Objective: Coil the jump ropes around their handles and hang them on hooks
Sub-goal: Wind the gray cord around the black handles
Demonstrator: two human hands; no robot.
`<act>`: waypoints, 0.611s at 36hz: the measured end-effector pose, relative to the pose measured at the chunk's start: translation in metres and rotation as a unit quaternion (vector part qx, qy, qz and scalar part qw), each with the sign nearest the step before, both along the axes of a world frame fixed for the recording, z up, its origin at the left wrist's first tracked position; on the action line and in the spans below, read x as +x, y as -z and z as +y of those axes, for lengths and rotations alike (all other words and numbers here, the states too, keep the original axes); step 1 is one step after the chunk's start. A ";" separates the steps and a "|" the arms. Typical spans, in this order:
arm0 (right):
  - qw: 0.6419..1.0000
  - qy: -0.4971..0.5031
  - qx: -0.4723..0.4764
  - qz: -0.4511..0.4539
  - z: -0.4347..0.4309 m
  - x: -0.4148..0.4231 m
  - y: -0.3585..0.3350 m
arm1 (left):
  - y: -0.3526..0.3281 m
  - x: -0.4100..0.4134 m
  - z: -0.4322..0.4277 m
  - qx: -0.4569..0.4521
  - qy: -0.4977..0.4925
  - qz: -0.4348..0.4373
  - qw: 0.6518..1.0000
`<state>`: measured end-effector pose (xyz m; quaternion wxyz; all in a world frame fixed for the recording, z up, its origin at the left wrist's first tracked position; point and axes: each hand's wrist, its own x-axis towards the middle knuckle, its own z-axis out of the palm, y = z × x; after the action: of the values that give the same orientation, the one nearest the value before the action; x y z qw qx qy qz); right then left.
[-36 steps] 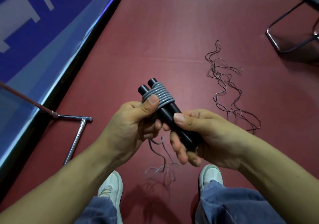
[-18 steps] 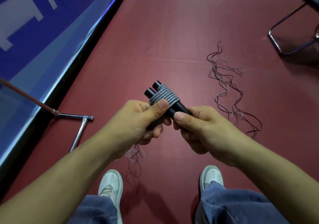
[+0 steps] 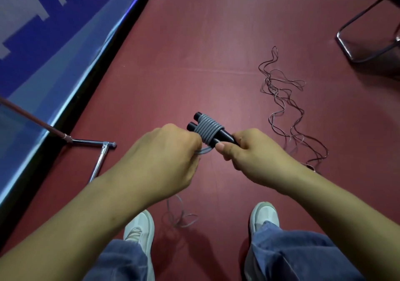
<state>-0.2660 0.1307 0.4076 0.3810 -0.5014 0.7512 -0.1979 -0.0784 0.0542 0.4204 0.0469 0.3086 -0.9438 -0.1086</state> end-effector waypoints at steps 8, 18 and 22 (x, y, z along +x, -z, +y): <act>0.987 -0.095 0.064 0.115 0.000 0.010 0.003 | -0.005 -0.008 -0.023 0.004 0.079 0.037 0.996; 0.956 -0.244 0.063 0.152 0.013 0.025 -0.006 | -0.010 -0.009 -0.033 0.164 0.094 0.067 0.980; 0.953 -0.264 0.053 0.141 0.016 0.025 -0.012 | -0.011 -0.008 -0.038 0.304 0.046 0.078 0.949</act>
<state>-0.2415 0.1471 0.4194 0.3357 -0.6837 0.6476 0.0221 -0.0863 0.0163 0.4319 0.0191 0.2553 -0.8727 -0.4158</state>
